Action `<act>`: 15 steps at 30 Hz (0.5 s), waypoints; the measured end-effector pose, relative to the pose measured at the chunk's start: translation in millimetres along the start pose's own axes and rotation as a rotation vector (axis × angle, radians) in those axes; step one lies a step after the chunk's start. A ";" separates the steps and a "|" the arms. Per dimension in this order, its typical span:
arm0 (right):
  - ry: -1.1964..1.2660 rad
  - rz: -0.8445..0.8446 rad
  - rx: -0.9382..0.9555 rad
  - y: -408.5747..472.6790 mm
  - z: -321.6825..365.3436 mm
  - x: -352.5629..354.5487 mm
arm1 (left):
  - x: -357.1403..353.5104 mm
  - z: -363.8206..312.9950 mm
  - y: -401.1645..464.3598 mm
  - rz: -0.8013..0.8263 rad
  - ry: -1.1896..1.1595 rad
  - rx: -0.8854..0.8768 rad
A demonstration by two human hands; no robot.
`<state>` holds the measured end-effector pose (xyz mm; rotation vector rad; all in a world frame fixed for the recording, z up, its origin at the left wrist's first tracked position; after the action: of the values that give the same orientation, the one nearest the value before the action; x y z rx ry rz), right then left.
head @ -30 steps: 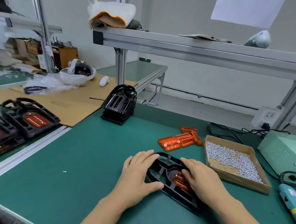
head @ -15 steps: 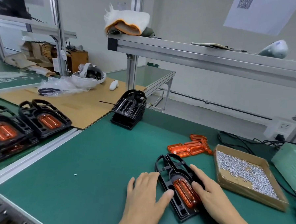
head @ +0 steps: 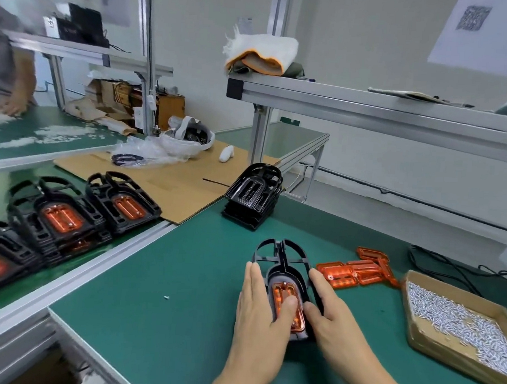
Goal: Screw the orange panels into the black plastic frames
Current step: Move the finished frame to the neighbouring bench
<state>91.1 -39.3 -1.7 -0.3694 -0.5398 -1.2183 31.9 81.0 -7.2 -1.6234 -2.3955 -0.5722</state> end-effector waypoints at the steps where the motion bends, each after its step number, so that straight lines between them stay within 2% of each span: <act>1: -0.005 0.007 0.019 5.2 9.5 -6.2 | 10.7 1.5 3.6 -0.032 -0.007 0.001; 15: -0.021 0.282 0.191 62.3 140.8 -146.5 | 173.7 56.5 34.2 -0.394 0.012 0.110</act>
<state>87.4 170.7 30.3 -0.2856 -0.5956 -0.8843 0.5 263.1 12.3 -1.1047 -2.7011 -0.4954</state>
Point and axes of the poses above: each hand's wrist, its own y-axis towards the middle knuckle, its own x-axis out of the back of the hand, z = x × y, the point moved 9 cm from there along y, towards the middle knuckle, and after that the axes turned 4 degrees about -x, right-handed, at the moved point
